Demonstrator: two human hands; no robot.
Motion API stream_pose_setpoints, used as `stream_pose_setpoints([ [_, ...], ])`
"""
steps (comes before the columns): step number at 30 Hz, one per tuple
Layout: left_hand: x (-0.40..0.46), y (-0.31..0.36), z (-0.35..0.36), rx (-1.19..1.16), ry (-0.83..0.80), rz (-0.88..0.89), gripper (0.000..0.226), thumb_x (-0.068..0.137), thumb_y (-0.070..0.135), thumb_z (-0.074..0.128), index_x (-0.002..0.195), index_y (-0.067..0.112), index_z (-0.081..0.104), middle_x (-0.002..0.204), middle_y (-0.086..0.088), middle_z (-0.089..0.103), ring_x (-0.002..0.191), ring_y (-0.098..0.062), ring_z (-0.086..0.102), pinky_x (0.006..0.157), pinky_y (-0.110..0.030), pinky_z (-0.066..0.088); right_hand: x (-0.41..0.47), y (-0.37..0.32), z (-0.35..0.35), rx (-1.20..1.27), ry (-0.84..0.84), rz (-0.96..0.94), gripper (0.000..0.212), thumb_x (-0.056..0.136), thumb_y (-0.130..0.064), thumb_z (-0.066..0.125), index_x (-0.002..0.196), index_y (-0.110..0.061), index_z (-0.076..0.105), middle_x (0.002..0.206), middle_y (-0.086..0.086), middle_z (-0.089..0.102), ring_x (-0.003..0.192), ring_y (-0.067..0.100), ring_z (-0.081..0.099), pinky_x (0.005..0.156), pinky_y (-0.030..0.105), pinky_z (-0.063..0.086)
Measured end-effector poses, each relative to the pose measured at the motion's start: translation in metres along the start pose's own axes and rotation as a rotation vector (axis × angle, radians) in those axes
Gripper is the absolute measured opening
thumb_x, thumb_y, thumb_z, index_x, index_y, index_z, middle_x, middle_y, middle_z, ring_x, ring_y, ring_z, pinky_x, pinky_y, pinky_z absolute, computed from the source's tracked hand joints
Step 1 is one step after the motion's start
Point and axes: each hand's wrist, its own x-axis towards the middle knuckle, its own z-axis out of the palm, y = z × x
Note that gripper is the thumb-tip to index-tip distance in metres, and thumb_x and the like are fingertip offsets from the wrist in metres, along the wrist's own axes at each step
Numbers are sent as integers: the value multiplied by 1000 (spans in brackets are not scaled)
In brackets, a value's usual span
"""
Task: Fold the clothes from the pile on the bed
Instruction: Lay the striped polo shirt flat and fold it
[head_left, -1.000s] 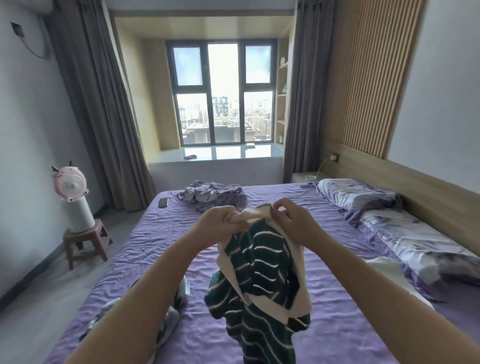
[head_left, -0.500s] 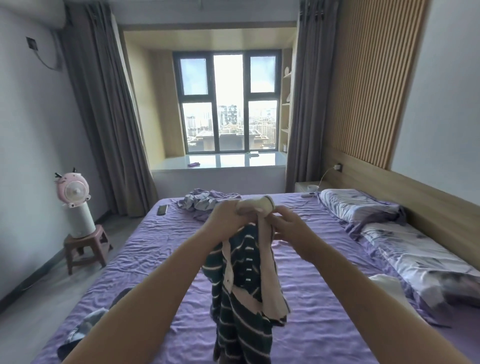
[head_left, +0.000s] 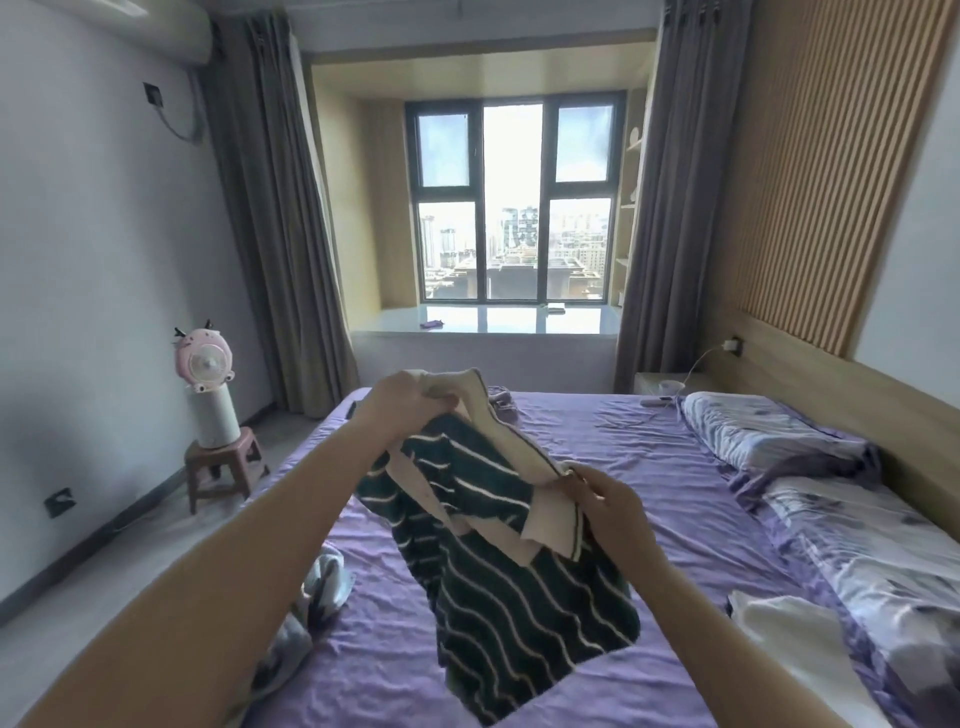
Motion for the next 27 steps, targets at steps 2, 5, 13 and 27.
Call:
stream_pose_setpoints([
  [2, -4, -11, 10, 149, -64, 11, 25, 93, 40, 53, 92, 17, 62, 89, -5, 67, 83, -19, 62, 75, -31, 46, 11, 7, -14, -158, 43, -33, 20, 96, -28, 50, 103, -21, 67, 91, -8, 66, 79, 9, 58, 69, 15, 41],
  [5, -11, -27, 28, 319, -105, -11, 30, 96, 50, 40, 90, 22, 49, 93, 0, 62, 85, -19, 58, 73, -35, 42, 26, 13, -32, -314, -21, -22, 26, 94, -34, 51, 103, -14, 65, 93, 2, 67, 87, 20, 62, 71, 29, 43],
  [13, -20, -42, 46, -120, -276, -273, 56, 82, 66, 53, 120, 24, 46, 119, 4, 53, 109, -18, 53, 88, -33, 42, 41, 30, -87, 608, -698, 332, 48, 76, -4, 58, 123, -11, 53, 114, 22, 60, 96, 34, 58, 84, 39, 50],
  [27, -45, -47, 46, -995, -664, -328, 43, 65, 15, 61, 108, 13, 61, 91, -10, 65, 78, -23, 60, 72, -35, 51, 41, 64, -99, 504, -332, 324, 9, 89, -12, 59, 96, -15, 64, 68, 11, 65, 56, 19, 60, 46, 25, 49],
])
